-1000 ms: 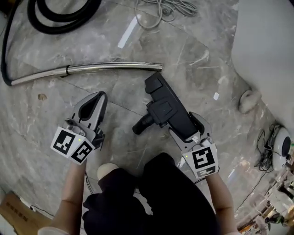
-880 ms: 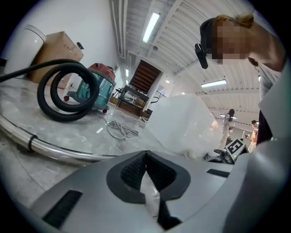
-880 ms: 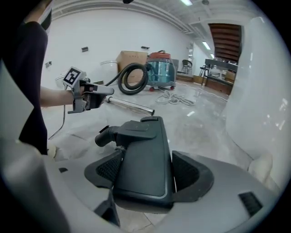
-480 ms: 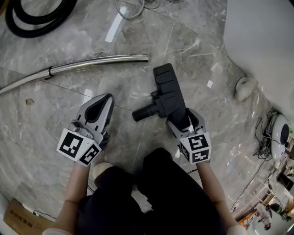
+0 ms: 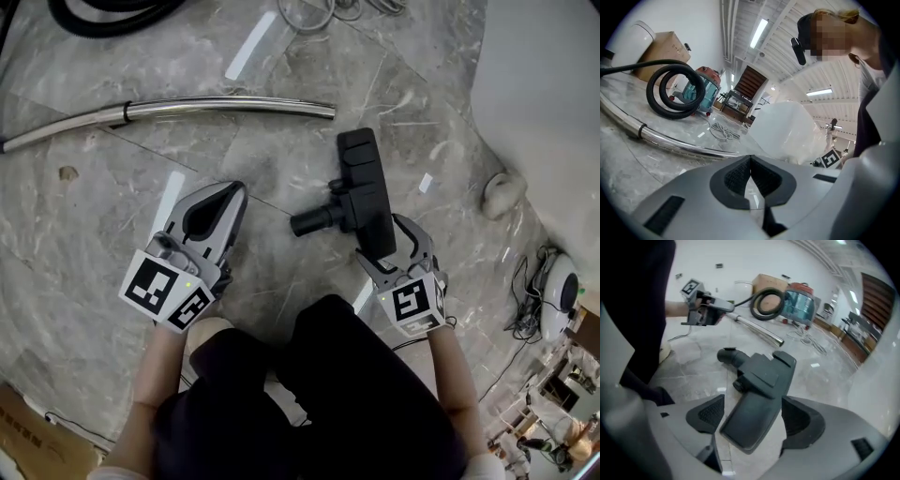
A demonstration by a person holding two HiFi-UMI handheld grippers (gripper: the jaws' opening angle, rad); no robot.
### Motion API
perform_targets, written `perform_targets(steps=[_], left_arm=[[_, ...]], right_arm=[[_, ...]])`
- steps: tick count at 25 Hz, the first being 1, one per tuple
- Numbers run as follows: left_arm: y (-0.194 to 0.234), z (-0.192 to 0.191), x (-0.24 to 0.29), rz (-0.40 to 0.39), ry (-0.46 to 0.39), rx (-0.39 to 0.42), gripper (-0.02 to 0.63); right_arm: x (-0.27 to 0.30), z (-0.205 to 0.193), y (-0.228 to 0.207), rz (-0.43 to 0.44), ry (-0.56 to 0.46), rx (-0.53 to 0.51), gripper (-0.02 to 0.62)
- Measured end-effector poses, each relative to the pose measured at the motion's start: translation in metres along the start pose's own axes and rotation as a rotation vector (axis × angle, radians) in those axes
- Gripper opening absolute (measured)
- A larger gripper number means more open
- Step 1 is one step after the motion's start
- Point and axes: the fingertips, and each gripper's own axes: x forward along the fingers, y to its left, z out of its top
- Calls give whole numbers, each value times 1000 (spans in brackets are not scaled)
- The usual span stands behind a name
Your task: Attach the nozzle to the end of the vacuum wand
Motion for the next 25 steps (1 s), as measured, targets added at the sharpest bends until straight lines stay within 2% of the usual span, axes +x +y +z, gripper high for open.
perform_targets(steps=[4, 7, 11, 15, 21, 25], left_arm=[[4, -6, -7, 11, 3, -9, 8], [3, -9, -9, 11, 8, -13, 8], [2, -7, -14, 9, 6, 3, 8], [7, -3, -23, 23, -6, -5, 8], [7, -6, -34, 34, 0, 3, 8], [9, -6, -38, 42, -3, 3, 8]], right_arm=[[3, 37, 8, 126, -13, -381, 365], [19, 60, 24, 242, -23, -541, 365], [35, 86, 47, 316, -43, -678, 365], [51, 82, 57, 371, 63, -833, 364], [64, 65, 62, 414, 217, -924, 364], [70, 56, 57, 383, 300, -979, 348]])
